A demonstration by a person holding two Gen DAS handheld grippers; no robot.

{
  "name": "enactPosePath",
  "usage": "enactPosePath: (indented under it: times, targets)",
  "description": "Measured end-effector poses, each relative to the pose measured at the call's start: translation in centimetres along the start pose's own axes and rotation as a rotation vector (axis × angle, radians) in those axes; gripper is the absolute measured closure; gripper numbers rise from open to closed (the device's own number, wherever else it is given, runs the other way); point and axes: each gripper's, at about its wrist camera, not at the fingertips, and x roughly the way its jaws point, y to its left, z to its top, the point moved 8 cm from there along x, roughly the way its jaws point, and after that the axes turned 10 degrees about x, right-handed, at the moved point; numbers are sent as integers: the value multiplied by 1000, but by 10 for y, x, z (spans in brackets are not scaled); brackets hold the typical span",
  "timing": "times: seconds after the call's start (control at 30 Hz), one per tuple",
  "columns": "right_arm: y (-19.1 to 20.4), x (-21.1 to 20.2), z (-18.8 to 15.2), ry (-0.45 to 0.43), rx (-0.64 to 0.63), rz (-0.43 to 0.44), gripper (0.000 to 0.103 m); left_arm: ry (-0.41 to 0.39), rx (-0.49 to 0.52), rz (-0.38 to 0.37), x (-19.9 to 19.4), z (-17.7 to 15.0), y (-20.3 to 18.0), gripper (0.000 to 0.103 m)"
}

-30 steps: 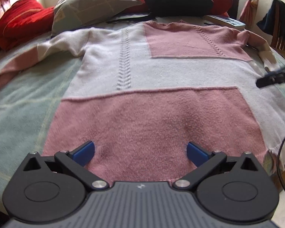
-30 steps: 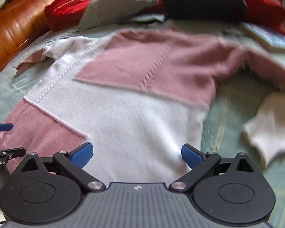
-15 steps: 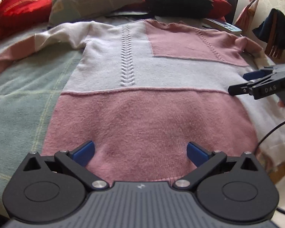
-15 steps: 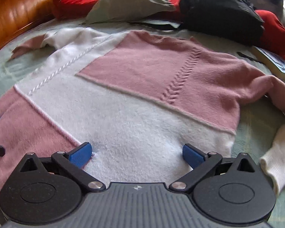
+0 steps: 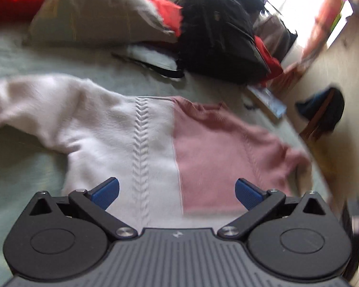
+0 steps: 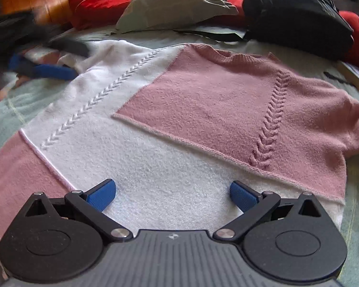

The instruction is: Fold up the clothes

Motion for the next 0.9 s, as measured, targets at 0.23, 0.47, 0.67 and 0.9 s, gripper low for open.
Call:
enactPosePath:
  times: [0.23,0.47,0.67,0.9]
  targets:
    - [-3,4,1,-1,-6,18,0,-27,-132,78,32,4,59,10]
    - [-2,9,3,-5,-26,13,0,-66,-57,165,22,32,48,11]
    - [-2,9,3,-5,-30,17,0,50,-26,184,37,16,44,9]
    - [-2,9,3,-9,-31,14,0,26,-17,192,2,20,42,13]
